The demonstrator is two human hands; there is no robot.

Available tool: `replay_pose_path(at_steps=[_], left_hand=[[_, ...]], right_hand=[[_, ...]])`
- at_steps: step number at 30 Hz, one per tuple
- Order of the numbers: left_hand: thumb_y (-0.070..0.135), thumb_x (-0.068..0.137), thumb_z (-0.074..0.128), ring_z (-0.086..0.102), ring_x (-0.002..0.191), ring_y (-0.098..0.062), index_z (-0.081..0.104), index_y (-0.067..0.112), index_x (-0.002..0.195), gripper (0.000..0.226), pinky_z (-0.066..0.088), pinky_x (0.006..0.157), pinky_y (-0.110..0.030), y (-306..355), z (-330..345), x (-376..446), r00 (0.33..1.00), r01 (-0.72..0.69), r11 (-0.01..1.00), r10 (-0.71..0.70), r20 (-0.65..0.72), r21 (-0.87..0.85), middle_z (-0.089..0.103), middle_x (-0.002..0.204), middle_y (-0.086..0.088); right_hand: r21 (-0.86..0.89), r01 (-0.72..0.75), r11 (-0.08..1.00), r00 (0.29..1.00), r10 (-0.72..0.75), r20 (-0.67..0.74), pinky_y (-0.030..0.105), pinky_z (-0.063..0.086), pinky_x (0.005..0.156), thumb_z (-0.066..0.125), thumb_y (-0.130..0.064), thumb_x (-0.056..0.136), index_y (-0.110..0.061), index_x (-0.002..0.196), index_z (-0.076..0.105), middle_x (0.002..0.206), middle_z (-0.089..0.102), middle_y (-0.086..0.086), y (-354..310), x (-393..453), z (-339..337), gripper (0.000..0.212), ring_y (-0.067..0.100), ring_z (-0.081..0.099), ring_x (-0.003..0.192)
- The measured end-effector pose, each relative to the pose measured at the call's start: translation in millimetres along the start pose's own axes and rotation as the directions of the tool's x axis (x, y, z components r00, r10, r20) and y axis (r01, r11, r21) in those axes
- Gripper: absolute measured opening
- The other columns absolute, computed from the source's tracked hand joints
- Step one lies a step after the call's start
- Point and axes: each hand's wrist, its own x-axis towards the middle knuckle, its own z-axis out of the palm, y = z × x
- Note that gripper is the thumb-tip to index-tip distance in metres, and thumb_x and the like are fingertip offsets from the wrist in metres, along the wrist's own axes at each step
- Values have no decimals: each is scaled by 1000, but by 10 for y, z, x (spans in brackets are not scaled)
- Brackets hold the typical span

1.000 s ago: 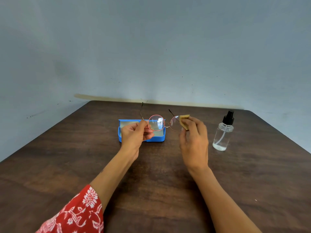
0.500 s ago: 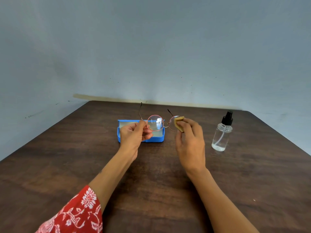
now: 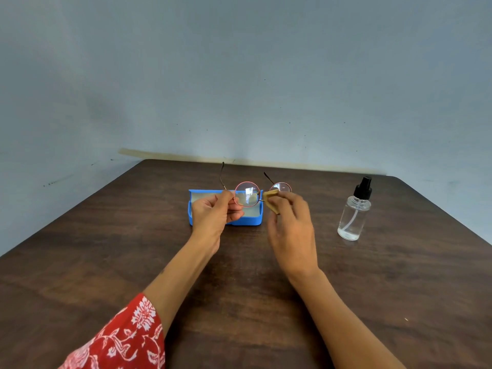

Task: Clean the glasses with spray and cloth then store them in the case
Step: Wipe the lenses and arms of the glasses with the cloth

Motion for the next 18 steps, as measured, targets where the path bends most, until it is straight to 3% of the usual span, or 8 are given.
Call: replay_pose_path(at_steps=[3, 9, 14, 18], left_hand=[[10, 87, 61, 59, 44, -9, 67, 2, 70, 19, 54, 50, -18, 8, -8, 2, 1000, -2, 1000, 2, -10, -5, 62, 47, 2], [9, 86, 62, 60, 42, -10, 66, 4, 66, 21, 53, 48, -17, 1, -1, 14, 1000, 3, 1000, -3, -9, -10, 62, 47, 1], [11, 86, 62, 60, 44, -10, 67, 3, 68, 20, 51, 47, -17, -29, -12, 21, 1000, -3, 1000, 3, -5, -12, 63, 48, 1], [12, 87, 62, 60, 45, -11, 66, 2, 69, 20, 51, 48, -17, -31, -19, 27, 1000, 2, 1000, -3, -13, -15, 63, 48, 1]], right_hand=[[-35, 73, 997, 997, -71, 40, 24, 50, 80, 69, 7, 76, -2, 102, 68, 110, 63, 13, -40, -6, 41, 28, 26, 60, 102], [4, -141, 990, 987, 140, -83, 12, 34, 80, 60, 11, 78, -3, 104, 65, 113, 58, 13, 164, 40, -92, 30, 28, 57, 103], [-9, 14, 1000, 1000, -14, 5, 30, 53, 76, 67, 9, 74, -1, 102, 67, 111, 61, 14, -13, -18, -5, 30, 28, 60, 103], [-37, 130, 991, 991, -128, 43, 27, 55, 73, 71, 10, 70, -1, 101, 69, 107, 63, 13, -71, -13, 47, 33, 26, 63, 98]])
